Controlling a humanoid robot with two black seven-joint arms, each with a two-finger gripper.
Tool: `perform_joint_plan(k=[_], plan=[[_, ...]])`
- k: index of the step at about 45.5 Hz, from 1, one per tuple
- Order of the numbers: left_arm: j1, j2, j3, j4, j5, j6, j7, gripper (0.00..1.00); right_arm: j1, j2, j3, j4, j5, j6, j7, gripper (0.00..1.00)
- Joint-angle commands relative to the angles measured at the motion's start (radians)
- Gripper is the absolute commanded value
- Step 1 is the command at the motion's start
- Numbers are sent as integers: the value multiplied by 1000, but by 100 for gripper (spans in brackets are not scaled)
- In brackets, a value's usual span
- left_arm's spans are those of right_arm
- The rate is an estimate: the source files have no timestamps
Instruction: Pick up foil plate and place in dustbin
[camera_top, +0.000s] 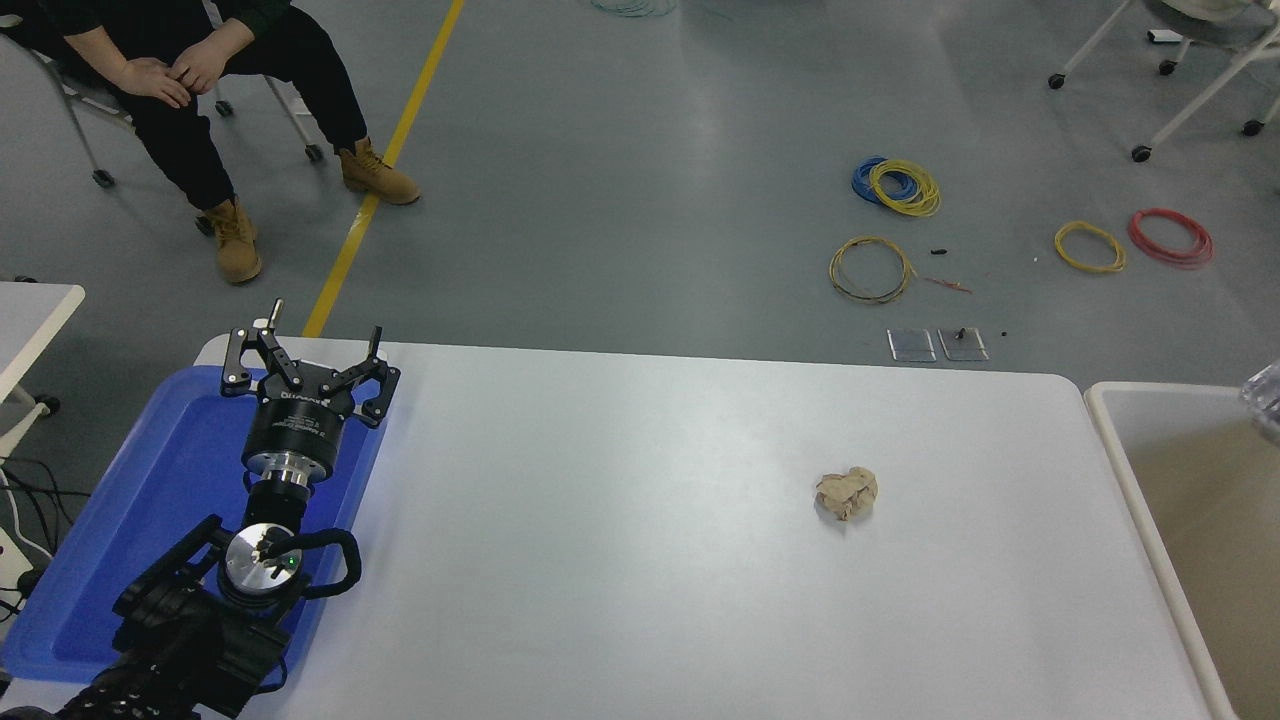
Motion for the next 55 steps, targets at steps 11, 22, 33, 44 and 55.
perform_joint_plan(k=[11, 22, 33, 44, 55], plan=[[0, 0, 0, 0, 1, 0, 0, 100, -181, 102, 120, -61, -1, -81, 0, 0], [0, 0, 0, 0, -1, 0, 0, 100, -207, 131, 135, -63, -1, -101, 0, 0], [0, 0, 0, 0, -1, 0, 0, 100, -207, 130, 139, -61, 0, -103, 0, 0], [0, 0, 0, 0, -1, 0, 0, 100, -207, 128, 169, -61, -3, -119, 1, 18], [0, 0, 0, -2, -1, 0, 0, 100, -207, 119, 169, -59, -9, -126, 1, 62]])
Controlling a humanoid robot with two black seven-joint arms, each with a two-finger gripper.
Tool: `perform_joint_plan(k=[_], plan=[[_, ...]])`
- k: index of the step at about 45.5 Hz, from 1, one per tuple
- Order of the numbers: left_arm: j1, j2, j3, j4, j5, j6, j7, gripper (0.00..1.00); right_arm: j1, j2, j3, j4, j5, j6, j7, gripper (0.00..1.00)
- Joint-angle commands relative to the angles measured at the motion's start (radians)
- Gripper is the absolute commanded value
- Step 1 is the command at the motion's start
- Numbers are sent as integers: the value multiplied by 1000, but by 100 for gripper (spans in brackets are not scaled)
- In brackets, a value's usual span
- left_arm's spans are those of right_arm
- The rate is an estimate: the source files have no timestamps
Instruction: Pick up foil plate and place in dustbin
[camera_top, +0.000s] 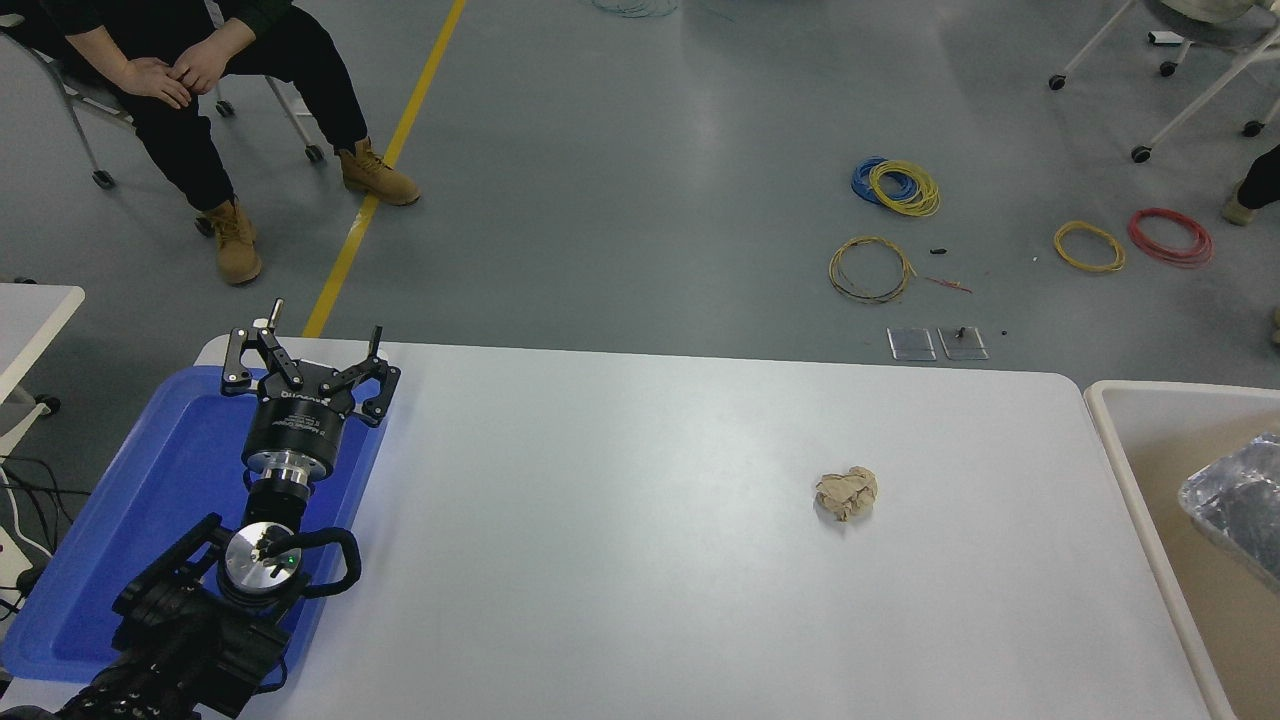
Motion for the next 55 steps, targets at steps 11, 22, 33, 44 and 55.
perform_joint_plan(k=[11, 22, 33, 44, 55], plan=[[0, 0, 0, 0, 0, 0, 0, 100, 120, -74, -13, 26, -7, -14, 2, 100], [0, 0, 0, 0, 0, 0, 0, 100, 386, -139, -16, 116, -31, -8, 4, 100], [0, 0, 0, 0, 1, 0, 0, 100, 709, -150, -144, 319, -248, -8, 2, 100], [0, 0, 0, 0, 0, 0, 0, 100, 1009, -131, -295, 581, -265, 12, 2, 100], [0, -2, 0, 0, 1, 0, 0, 100, 1226, -82, -353, 722, -266, 209, 0, 100]])
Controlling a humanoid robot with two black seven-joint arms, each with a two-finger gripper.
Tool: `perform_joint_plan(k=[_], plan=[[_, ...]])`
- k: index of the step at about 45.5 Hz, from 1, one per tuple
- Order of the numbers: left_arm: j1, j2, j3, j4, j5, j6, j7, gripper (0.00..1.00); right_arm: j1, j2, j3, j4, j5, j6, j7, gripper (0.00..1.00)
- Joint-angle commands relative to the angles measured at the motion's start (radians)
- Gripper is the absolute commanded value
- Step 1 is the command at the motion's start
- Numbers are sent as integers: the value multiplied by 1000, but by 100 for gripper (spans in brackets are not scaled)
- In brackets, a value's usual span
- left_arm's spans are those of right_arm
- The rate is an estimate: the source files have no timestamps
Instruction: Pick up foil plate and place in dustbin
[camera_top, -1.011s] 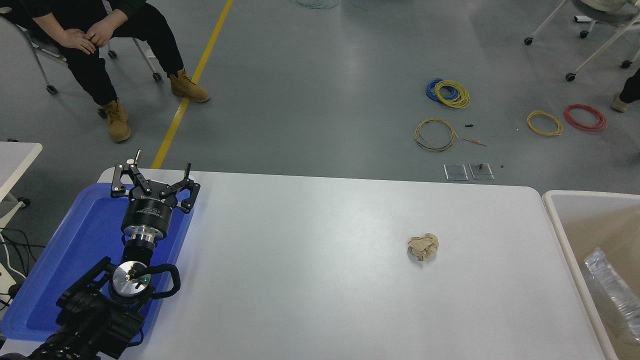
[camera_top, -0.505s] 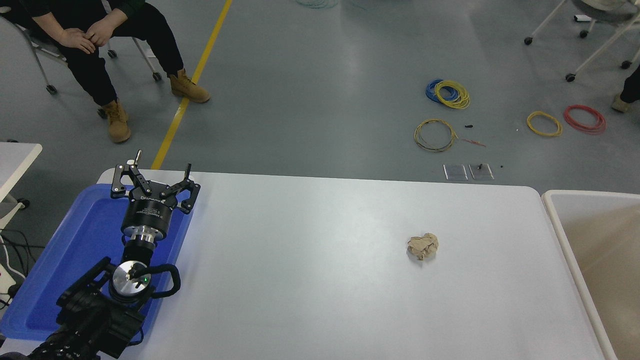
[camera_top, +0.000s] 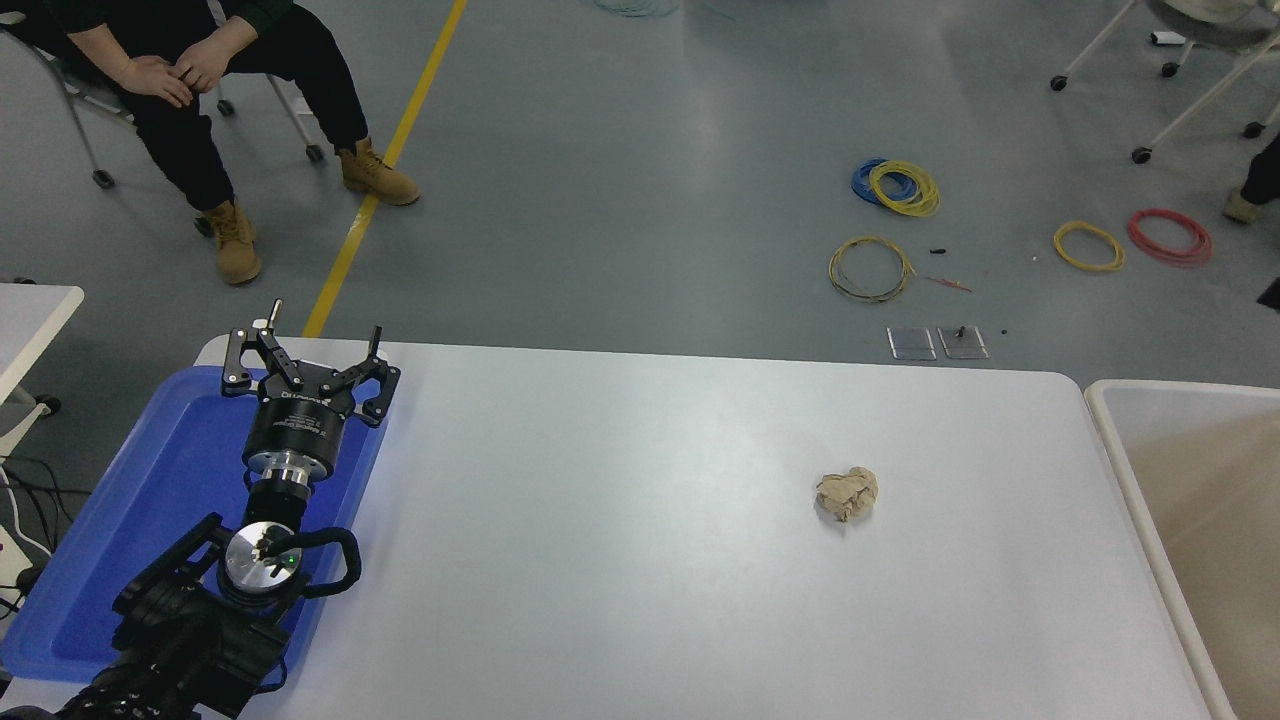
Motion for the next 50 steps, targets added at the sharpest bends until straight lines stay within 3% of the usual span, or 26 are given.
perform_joint_plan(k=[1, 8, 20, 50], plan=[[0, -1, 0, -1, 0, 0, 0, 100, 246, 44, -91, 162, -18, 165, -1, 100], [0, 1, 0, 1, -1, 0, 0, 100, 326, 75, -125, 186, -30, 316, -1, 100], [0, 1, 0, -1, 0, 0, 0, 100, 456, 104, -126, 277, -173, 541, -1, 100], [0, 1, 0, 1, 0, 0, 0, 100, 581, 161, -129, 571, -200, 736, -3, 100]])
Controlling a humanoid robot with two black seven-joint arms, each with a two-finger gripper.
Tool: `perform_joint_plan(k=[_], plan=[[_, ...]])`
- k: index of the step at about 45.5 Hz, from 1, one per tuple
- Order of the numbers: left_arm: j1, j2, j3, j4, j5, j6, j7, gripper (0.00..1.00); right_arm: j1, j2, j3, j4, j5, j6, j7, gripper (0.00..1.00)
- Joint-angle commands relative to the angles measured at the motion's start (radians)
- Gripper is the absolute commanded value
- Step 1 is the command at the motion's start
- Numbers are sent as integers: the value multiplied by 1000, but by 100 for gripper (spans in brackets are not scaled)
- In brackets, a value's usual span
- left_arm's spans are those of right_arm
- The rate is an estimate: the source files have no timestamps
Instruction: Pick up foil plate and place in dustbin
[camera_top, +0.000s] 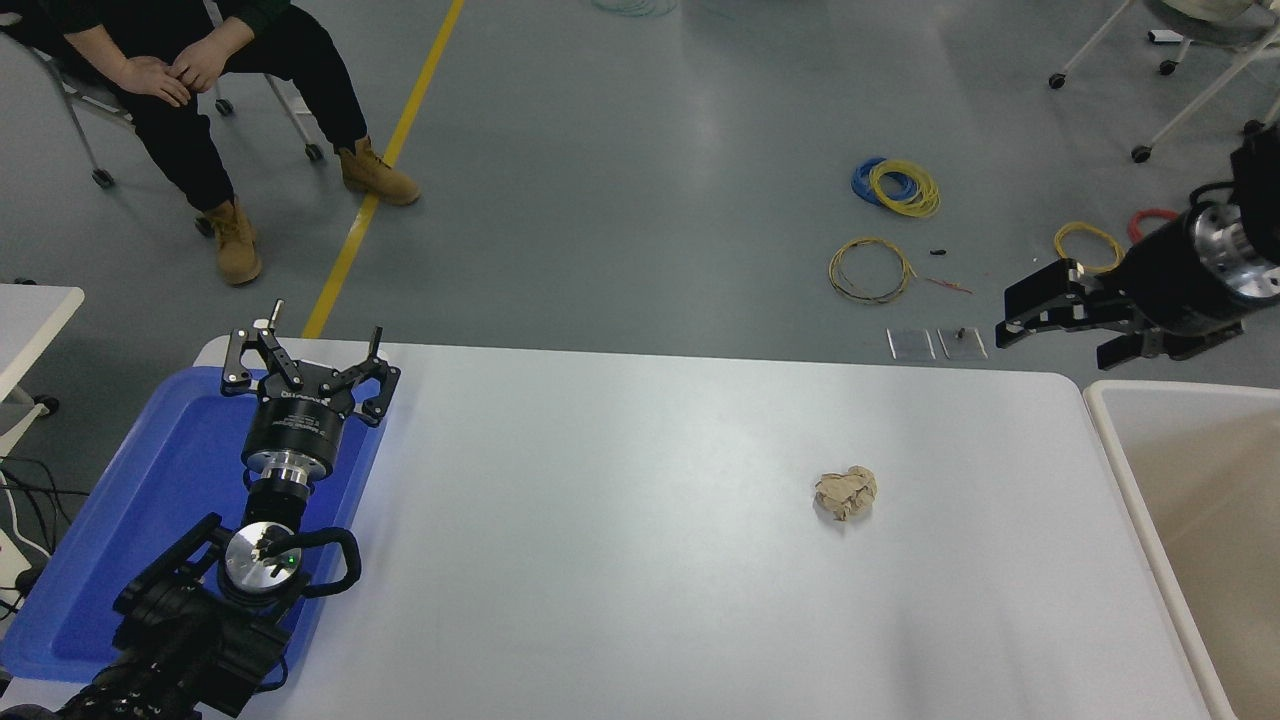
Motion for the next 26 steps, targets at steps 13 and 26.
perform_joint_plan(k=[13, 26], plan=[[0, -1, 0, -1, -1, 0, 0, 100, 42, 10, -4, 96, -52, 59, -23, 100], [2, 1, 0, 0, -1, 0, 0, 100, 42, 10, -4, 96, -52, 58, -26, 100]])
